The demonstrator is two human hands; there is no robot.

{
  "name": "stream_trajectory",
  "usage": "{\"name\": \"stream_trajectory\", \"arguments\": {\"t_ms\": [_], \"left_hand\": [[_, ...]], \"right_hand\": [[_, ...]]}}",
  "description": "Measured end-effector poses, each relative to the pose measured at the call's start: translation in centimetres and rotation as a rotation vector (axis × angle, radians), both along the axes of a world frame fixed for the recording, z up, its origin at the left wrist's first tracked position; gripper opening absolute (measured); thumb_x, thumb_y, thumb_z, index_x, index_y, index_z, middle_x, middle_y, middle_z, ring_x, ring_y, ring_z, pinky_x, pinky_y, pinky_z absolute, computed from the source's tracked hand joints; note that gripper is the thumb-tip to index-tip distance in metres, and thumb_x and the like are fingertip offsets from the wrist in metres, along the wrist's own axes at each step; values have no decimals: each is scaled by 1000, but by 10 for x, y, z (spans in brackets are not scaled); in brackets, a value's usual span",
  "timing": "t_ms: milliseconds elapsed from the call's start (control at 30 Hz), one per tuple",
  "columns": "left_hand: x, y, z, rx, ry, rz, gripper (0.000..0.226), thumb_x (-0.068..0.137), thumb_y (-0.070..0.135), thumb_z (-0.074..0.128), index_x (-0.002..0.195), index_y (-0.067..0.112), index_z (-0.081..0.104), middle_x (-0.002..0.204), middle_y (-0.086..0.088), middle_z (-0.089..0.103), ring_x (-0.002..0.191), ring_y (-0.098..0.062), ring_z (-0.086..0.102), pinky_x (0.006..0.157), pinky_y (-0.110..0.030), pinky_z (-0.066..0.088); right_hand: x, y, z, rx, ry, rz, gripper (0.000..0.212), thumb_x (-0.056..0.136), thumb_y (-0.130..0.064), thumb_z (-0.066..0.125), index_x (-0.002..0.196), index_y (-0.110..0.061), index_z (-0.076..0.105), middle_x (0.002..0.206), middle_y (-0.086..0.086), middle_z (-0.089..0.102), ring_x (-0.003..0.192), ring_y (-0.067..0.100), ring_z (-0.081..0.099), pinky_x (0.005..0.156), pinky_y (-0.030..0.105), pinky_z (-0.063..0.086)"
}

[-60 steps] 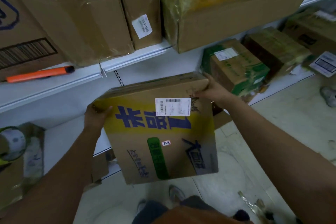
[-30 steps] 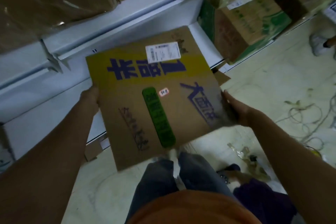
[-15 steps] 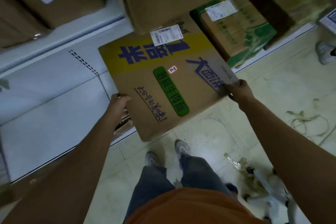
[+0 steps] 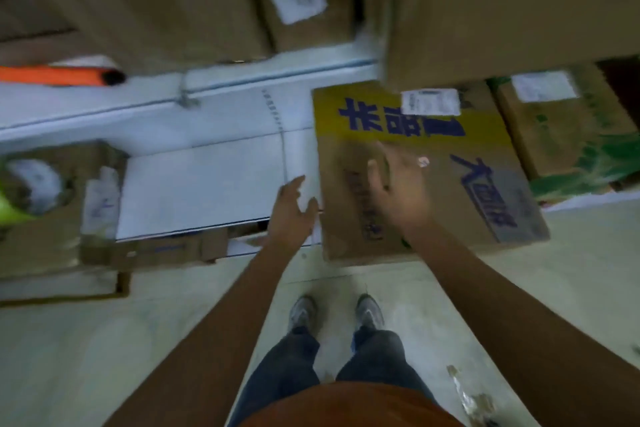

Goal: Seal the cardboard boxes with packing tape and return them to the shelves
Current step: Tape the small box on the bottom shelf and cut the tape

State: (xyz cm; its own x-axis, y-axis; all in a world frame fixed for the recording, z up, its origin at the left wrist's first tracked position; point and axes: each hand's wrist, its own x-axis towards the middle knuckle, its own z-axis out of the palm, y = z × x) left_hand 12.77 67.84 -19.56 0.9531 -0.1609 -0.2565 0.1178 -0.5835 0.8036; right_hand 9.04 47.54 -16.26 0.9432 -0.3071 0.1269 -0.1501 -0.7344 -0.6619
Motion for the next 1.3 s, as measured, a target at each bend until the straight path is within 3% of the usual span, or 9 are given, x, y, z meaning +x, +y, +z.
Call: {"name": "stream_trajectory", "arguments": {"t_ms": [100, 267, 400, 533, 667, 900, 1100, 1200, 1300], "left_hand": [[-36, 65, 14, 5, -75, 22, 40, 97, 9, 58, 137, 11, 53, 129, -5, 55, 100, -10, 62, 88, -18, 50], [-80, 210, 24, 49, -32, 295, 23, 99, 12, 54, 119, 18, 63, 106, 5, 67, 96, -8, 65, 76, -10, 49], [-100, 345, 15, 135, -23, 553, 25, 96, 9, 57, 120, 13, 64, 112, -4, 65, 94, -18, 63, 83, -31, 54], [-104, 479, -6, 188, 4, 722, 32, 96, 12, 59, 128, 13, 61, 118, -9, 62, 102, -22, 62, 89, -33, 51], [-92, 592, -24, 235, 106, 740, 40, 98, 19, 57, 137, 14, 53, 126, -10, 55, 107, -22, 59, 92, -33, 48], [-48, 706, -45, 268, 268, 698, 43, 98, 21, 56, 140, 14, 50, 134, -13, 51, 115, -27, 58, 96, -36, 48], [-7, 734, -66, 264, 304, 691, 42, 99, 22, 54, 141, 15, 50, 135, -12, 51, 114, -26, 59, 91, -33, 48], [2, 735, -71, 227, 335, 727, 41, 100, 25, 52, 140, 16, 51, 133, -12, 52, 113, -26, 59, 88, -32, 48], [6, 737, -69, 237, 361, 705, 40, 102, 27, 50, 140, 17, 50, 133, -12, 53, 114, -26, 59, 91, -34, 48]], "right_hand": [[25, 88, 39, 33, -181, 318, 41, 102, -32, 43, 131, -9, 61, 126, 9, 64, 117, 24, 56, 99, 29, 41], [31, 253, 99, 18, -567, 729, 31, 98, -21, 51, 117, -5, 68, 111, 8, 68, 103, 25, 62, 88, 31, 50], [35, 390, 113, 7, -660, 1013, 31, 99, -21, 51, 121, -6, 67, 113, 8, 67, 103, 25, 62, 85, 30, 51], [61, 520, 81, -140, -428, 1117, 40, 99, -25, 50, 137, -12, 55, 132, 6, 57, 118, 22, 54, 90, 36, 53], [97, 608, 27, -309, -11, 1017, 67, 99, -42, 51, 156, -17, 24, 159, 8, 28, 140, 27, 36, 109, 42, 42], [131, 674, -69, -526, 516, 805, 97, 91, -56, 59, 159, -19, 1, 165, 12, 8, 145, 39, 25, 114, 48, 34], [159, 697, -121, -598, 625, 689, 106, 90, -44, 69, 158, -23, -9, 166, 10, -9, 146, 47, 20, 112, 52, 35], [175, 697, -137, -598, 590, 640, 102, 91, -38, 69, 158, -25, -8, 165, 14, -15, 132, 44, 44, 99, 44, 46], [177, 692, -148, -678, 526, 719, 90, 95, -27, 63, 159, -11, 1, 163, 24, -3, 107, 32, 66, 83, 35, 54]]}}
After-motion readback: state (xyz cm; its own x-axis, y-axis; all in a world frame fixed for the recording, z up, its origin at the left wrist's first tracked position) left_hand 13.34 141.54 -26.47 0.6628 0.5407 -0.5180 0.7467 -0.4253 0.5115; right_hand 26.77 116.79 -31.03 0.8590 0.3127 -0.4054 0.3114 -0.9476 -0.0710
